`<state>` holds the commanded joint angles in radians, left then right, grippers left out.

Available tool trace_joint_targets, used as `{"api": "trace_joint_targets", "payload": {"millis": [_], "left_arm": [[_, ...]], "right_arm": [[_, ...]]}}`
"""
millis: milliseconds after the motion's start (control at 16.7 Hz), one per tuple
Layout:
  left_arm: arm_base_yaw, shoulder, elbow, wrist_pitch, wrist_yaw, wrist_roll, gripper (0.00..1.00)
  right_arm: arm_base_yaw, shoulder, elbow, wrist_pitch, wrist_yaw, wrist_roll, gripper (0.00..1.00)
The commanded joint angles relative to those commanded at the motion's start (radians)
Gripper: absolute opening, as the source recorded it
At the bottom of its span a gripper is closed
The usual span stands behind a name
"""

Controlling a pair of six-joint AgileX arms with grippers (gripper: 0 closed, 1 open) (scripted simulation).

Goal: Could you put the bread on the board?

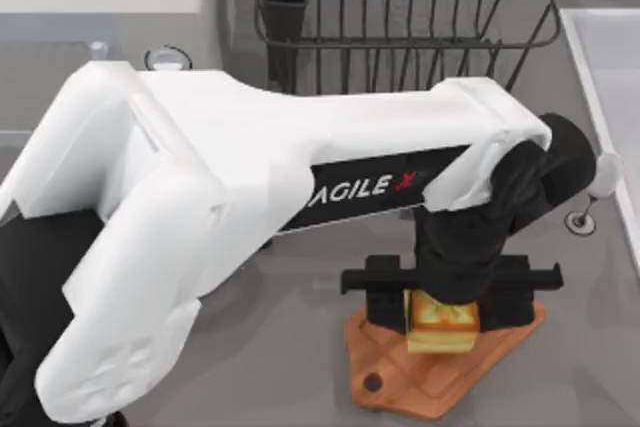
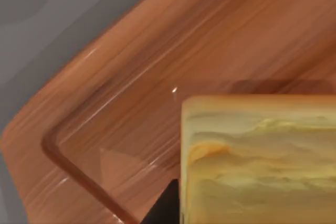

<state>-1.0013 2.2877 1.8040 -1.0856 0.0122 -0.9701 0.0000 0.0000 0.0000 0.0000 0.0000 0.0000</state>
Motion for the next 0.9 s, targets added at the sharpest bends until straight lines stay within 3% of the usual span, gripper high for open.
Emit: {"api": "trace_joint_targets", "payload": {"millis": [720,900], "left_arm": [[0.000,0.000,0.000,0.000,0.000,0.000,0.98],[0.000,0.000,0.000,0.000,0.000,0.000,1.00]], "right_arm": [[0.000,0.000,0.000,0.000,0.000,0.000,1.00],[0.000,0.000,0.000,0.000,0.000,0.000,1.00]]}}
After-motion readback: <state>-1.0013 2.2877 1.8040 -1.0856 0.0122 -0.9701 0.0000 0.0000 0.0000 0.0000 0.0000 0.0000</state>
